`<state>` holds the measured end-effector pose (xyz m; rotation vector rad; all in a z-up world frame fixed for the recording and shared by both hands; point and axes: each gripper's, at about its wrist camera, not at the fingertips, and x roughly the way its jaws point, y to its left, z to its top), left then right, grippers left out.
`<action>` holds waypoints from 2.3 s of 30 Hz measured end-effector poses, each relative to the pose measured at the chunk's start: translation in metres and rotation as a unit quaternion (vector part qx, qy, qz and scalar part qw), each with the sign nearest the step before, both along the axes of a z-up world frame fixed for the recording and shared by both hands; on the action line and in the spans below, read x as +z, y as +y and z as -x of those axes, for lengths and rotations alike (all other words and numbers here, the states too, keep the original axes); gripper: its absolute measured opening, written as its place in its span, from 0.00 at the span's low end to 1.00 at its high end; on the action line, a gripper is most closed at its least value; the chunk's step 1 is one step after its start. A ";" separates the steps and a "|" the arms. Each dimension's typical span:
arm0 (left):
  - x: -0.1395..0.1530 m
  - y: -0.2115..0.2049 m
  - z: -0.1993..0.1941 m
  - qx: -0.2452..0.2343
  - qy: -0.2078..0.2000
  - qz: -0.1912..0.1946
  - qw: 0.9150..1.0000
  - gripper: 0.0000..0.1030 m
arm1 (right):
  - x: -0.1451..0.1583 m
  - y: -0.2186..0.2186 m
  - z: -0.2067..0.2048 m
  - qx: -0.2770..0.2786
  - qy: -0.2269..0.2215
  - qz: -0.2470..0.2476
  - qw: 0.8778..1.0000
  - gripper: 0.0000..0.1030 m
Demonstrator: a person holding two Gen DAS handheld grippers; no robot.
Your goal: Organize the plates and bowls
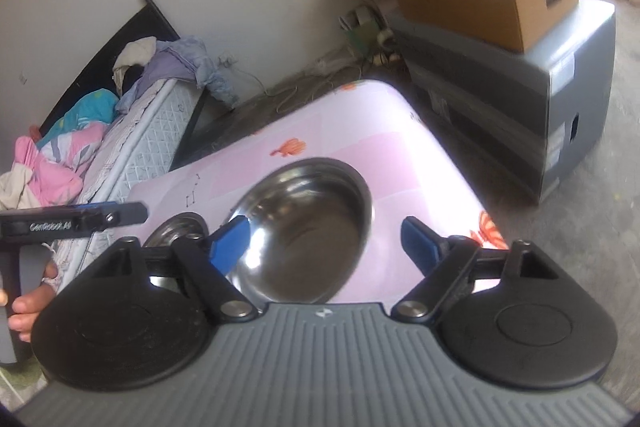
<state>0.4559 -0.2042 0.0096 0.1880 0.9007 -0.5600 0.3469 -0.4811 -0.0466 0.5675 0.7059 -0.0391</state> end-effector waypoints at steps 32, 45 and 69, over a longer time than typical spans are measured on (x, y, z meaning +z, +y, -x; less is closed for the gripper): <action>-0.062 -0.083 -0.045 0.006 0.074 -0.095 0.993 0.23 | -0.070 -0.005 -0.041 0.005 0.069 -0.109 0.992 0.15; -0.051 -0.092 -0.032 0.016 0.039 -0.112 0.993 0.23 | -0.071 -0.013 -0.040 -0.002 0.074 -0.120 0.990 0.12; 0.001 -0.038 -0.019 0.048 0.024 -0.067 0.996 0.23 | -0.015 0.007 -0.040 0.028 0.062 -0.093 0.993 0.12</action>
